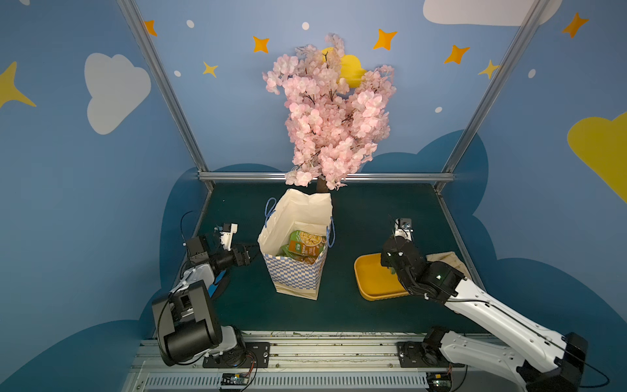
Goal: Place the condiment packets inside the bag
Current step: Pick up the condiment packet from the storage box, then place the condiment packet in the paper bag.
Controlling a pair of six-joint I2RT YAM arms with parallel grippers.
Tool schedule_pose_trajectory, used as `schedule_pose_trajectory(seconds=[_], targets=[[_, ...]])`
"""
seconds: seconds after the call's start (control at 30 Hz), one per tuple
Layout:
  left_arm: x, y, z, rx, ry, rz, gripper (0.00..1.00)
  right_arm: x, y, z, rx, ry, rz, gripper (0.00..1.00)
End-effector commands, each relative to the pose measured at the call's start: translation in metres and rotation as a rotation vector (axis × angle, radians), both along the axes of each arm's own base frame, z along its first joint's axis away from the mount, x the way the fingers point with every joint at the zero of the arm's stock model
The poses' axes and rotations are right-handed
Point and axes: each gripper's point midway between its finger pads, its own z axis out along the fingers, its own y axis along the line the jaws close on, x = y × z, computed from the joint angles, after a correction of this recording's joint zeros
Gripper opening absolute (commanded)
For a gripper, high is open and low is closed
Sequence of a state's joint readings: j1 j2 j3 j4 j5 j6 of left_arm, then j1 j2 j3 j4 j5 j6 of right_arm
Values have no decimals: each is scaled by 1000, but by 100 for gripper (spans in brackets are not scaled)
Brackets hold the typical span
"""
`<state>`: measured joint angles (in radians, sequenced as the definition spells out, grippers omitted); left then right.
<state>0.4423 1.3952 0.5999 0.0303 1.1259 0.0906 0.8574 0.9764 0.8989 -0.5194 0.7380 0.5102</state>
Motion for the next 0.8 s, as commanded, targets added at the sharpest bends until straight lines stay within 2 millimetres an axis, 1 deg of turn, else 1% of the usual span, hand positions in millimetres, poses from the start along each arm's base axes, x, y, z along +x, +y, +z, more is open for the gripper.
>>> schedule_pose_trajectory(seconds=[0.0,0.07,0.17,0.27,0.33,0.4,0.53,0.67,0.77], targets=[[2,1,5,16,-23,-5,100,7,18,31,32,-85,106,0],[2,2,6,16,-21,0,100,9,30,45,62,-87,173,0],[2,2,6,15,-20,3,100,11,51,72,106,-107,271,0],[1,3,6,19,-19,8,100,11,66,107,152,-149,338,0],[1,4,6,21,-18,14,100,9,73,135,197,-186,373,0],[2,6,6,21,-16,20,100,9,83,157,239,-214,410,0],[2,8,6,19,-12,29,100,7,110,193,303,-256,495,0],[2,9,5,26,-14,38,100,1,136,235,379,-310,578,0],[0,9,7,33,-25,40,100,0,149,249,419,-329,596,0]])
